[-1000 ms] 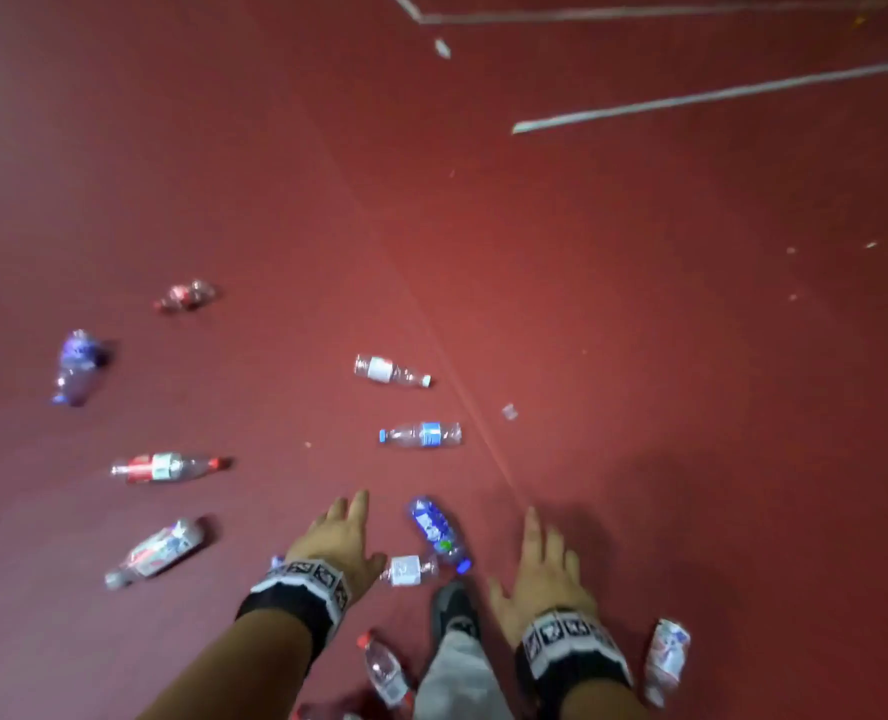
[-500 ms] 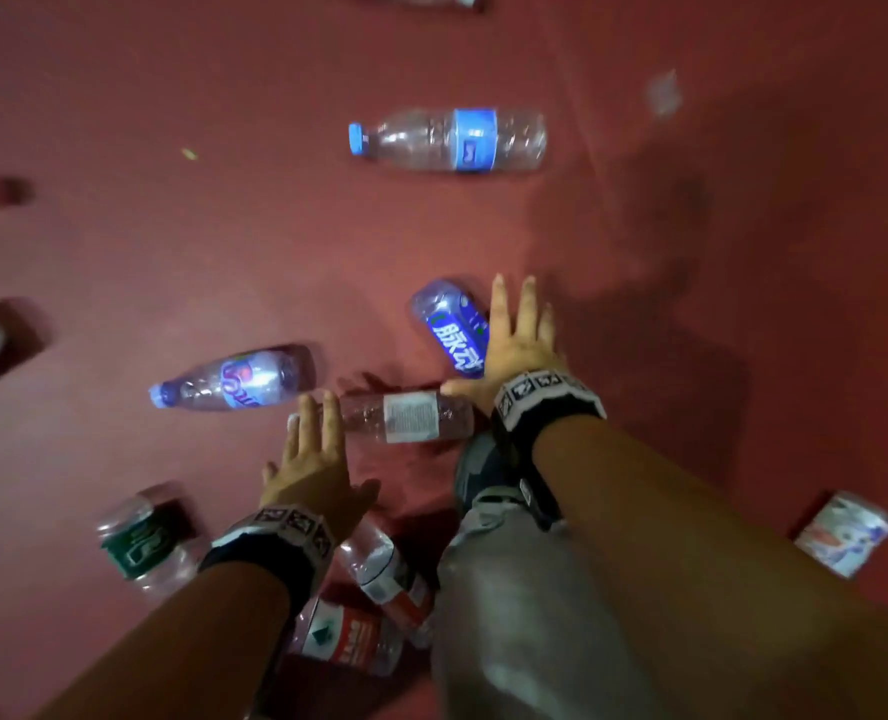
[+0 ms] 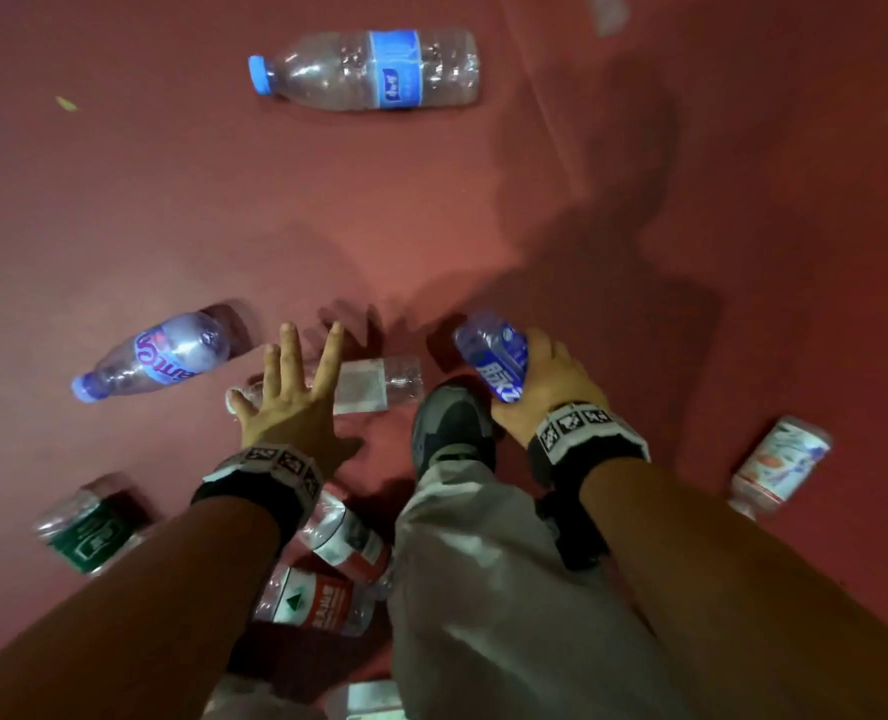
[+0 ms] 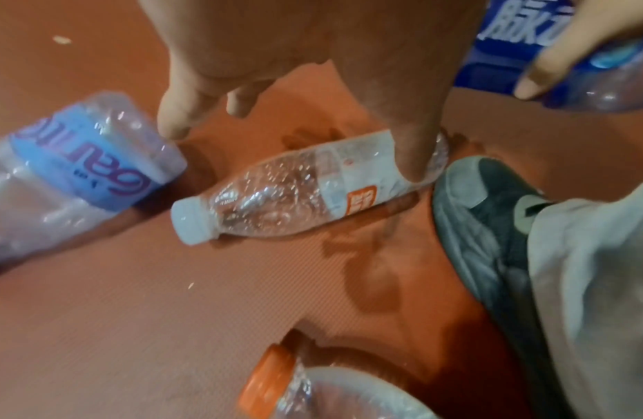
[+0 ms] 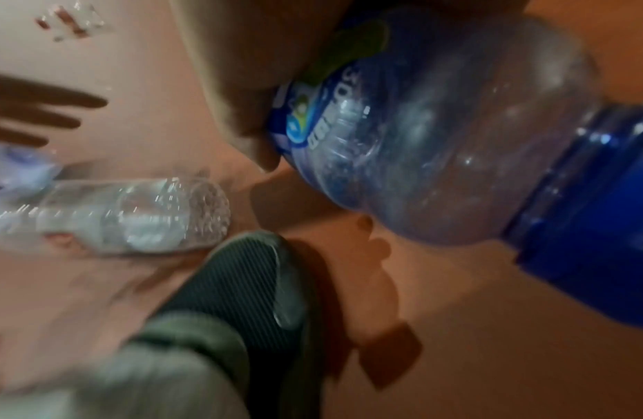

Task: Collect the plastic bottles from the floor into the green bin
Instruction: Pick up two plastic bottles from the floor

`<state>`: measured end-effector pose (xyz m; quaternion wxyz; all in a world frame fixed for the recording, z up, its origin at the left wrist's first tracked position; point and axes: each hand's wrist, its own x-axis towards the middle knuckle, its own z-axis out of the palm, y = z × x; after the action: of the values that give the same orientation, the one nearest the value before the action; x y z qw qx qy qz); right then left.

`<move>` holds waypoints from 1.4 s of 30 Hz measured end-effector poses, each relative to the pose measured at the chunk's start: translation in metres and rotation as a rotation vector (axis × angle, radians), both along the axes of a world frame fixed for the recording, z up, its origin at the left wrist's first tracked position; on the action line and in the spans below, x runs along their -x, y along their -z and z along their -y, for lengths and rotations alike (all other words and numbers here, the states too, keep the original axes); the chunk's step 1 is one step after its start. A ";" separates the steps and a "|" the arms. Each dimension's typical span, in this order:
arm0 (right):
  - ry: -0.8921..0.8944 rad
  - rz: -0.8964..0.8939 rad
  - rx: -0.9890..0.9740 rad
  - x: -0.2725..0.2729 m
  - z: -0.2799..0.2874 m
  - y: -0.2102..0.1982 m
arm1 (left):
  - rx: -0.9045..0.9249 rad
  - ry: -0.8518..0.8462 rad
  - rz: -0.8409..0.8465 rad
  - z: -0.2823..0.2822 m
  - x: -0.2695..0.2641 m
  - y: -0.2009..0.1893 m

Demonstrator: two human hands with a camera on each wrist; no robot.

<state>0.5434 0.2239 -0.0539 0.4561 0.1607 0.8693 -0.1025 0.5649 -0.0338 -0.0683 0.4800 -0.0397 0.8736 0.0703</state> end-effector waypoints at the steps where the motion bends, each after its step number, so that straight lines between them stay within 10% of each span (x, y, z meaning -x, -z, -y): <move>1: -0.025 0.014 -0.027 -0.011 -0.010 -0.011 | -0.003 0.007 0.008 -0.006 0.003 -0.005; 13: 0.035 0.054 -0.085 -0.056 -0.078 -0.007 | 0.047 0.338 -0.087 -0.045 0.009 0.060; 18: -0.008 0.005 -0.075 -0.060 -0.062 -0.044 | 0.031 0.126 0.020 -0.039 0.009 0.006; 24: 0.052 -0.126 -0.119 -0.073 -0.020 -0.218 | -0.057 0.120 -0.152 -0.025 0.042 -0.185; 31: 0.287 -0.552 -0.309 -0.087 -0.039 -0.594 | -0.413 0.350 -0.629 -0.090 0.111 -0.600; 36: 0.528 -0.900 -0.530 -0.194 -0.035 -0.829 | -0.550 0.566 -0.947 -0.110 0.040 -0.839; 42: 0.758 -0.997 -0.766 -0.376 -0.031 -0.957 | -0.716 0.845 -1.147 -0.163 -0.095 -0.983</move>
<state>0.9194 0.2549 0.9031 -0.1485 0.5329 0.8330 -0.0033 0.6594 0.1295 0.9143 -0.0750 0.4938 0.8499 0.1681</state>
